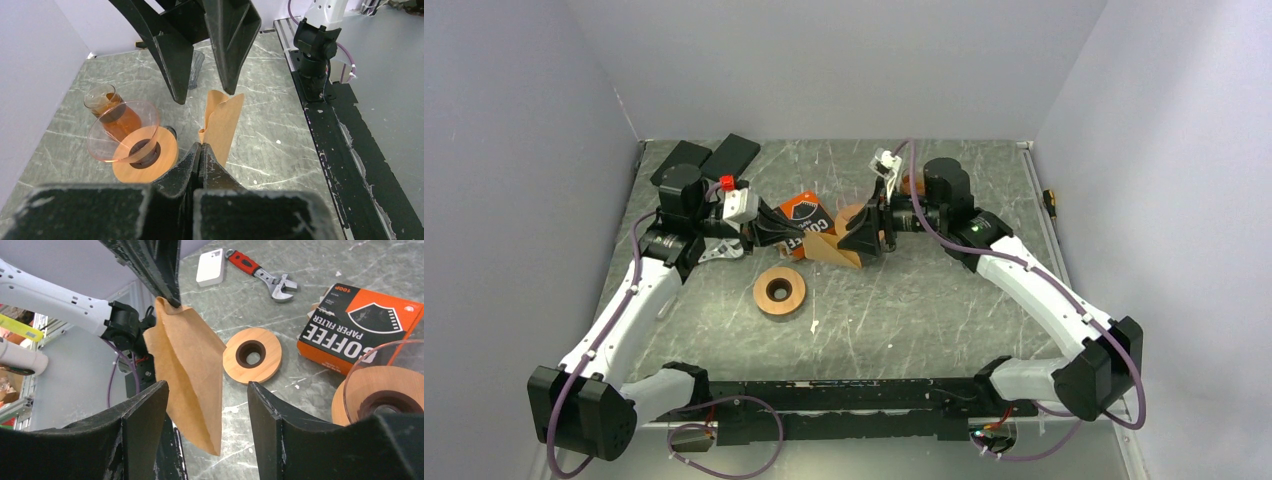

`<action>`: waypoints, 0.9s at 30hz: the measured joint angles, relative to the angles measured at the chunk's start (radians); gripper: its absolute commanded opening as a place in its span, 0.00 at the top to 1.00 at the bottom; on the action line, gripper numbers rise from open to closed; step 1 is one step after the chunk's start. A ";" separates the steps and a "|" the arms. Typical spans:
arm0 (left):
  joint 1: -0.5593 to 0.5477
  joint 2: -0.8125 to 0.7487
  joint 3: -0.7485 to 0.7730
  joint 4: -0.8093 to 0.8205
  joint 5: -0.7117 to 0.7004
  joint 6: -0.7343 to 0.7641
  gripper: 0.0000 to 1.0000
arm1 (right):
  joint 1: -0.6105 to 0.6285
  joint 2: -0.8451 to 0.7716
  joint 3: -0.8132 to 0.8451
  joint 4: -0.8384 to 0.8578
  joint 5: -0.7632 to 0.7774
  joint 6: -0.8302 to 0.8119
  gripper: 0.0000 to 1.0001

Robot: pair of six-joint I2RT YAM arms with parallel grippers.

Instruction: Place the coffee filter in the dripper

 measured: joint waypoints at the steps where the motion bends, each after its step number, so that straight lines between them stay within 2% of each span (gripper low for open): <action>1: -0.001 0.000 0.000 0.001 0.000 0.000 1.00 | 0.001 0.004 0.000 -0.004 0.008 -0.002 0.40; 7: -0.006 -0.001 -0.006 0.005 0.000 0.000 1.00 | 0.012 0.033 0.000 -0.016 0.034 -0.012 0.48; 9: -0.007 -0.002 -0.006 0.006 0.001 0.000 1.00 | 0.019 0.044 0.001 -0.022 0.037 -0.013 0.55; 16: -0.008 -0.009 -0.006 0.009 -0.004 0.000 1.00 | 0.033 0.053 0.001 -0.003 0.040 -0.016 1.00; 20: -0.008 -0.010 -0.006 0.009 -0.018 0.009 0.42 | 0.034 0.050 0.001 0.008 0.060 -0.013 1.00; 21: -0.008 -0.010 -0.006 0.008 -0.032 0.009 0.14 | 0.034 0.050 0.001 0.009 0.068 -0.013 1.00; 22: -0.008 -0.010 -0.006 0.006 -0.048 0.009 0.02 | 0.034 0.050 0.001 0.008 0.077 -0.013 1.00; 27: -0.008 -0.039 -0.035 0.025 -0.164 -0.006 0.00 | 0.034 0.050 0.001 0.005 0.132 -0.012 1.00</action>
